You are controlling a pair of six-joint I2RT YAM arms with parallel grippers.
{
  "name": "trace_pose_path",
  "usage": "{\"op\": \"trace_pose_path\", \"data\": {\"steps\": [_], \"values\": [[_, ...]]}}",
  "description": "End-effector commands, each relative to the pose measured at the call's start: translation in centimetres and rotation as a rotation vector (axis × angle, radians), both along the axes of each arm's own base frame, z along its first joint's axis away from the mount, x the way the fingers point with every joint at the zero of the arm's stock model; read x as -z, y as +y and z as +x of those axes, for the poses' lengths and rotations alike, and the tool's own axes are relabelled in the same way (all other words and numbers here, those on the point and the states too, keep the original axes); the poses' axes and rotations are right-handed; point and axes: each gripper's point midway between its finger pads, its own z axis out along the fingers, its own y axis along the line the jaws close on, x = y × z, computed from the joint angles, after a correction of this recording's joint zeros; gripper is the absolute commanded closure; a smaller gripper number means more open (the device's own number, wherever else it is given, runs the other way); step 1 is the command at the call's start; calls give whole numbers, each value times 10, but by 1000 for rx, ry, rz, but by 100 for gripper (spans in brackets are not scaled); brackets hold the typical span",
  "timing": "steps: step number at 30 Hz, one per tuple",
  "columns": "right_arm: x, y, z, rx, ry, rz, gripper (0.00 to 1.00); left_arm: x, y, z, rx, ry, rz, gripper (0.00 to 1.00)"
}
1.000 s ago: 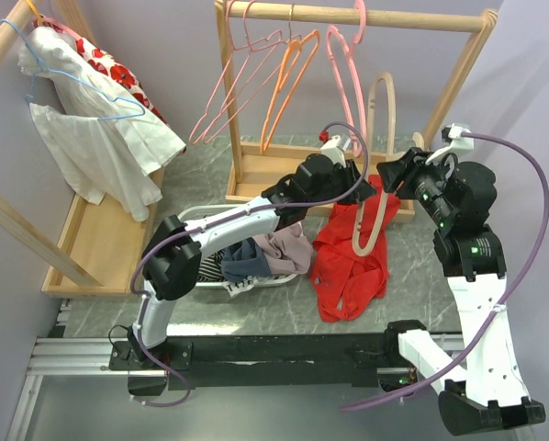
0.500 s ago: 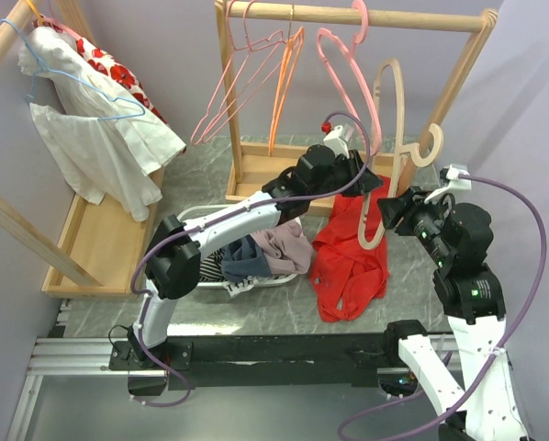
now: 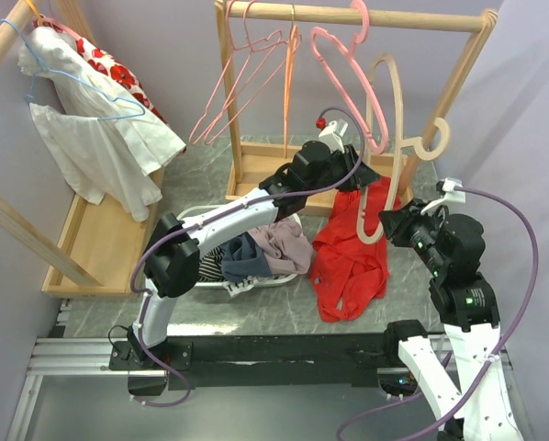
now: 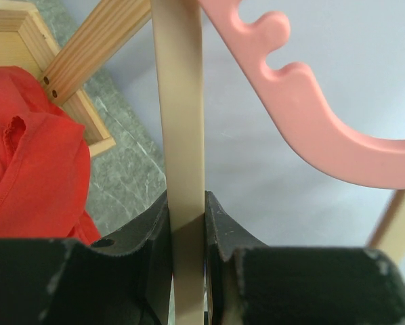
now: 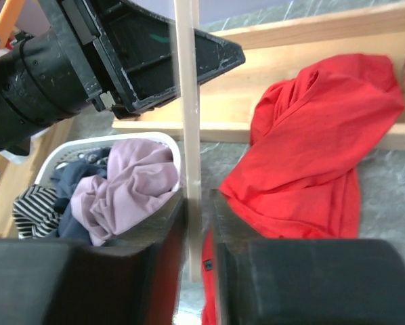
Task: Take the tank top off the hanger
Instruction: Place the hanger at the clothesline.
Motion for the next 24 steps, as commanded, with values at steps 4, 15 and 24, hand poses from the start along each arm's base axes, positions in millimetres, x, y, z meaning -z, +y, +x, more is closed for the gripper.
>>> {"op": "trace_pose_path", "data": {"steps": [4, 15, 24], "values": [[-9, 2, 2, -1, -44, 23, 94, -40, -1, -11, 46, -55, -105, 80], [-66, -17, -3, 89, -197, -12, 95, -5, -5, -19, 99, -15, -51, 73], [-99, -23, -3, 120, -274, -25, 91, 10, -8, -22, 126, 4, -23, 73]]}}
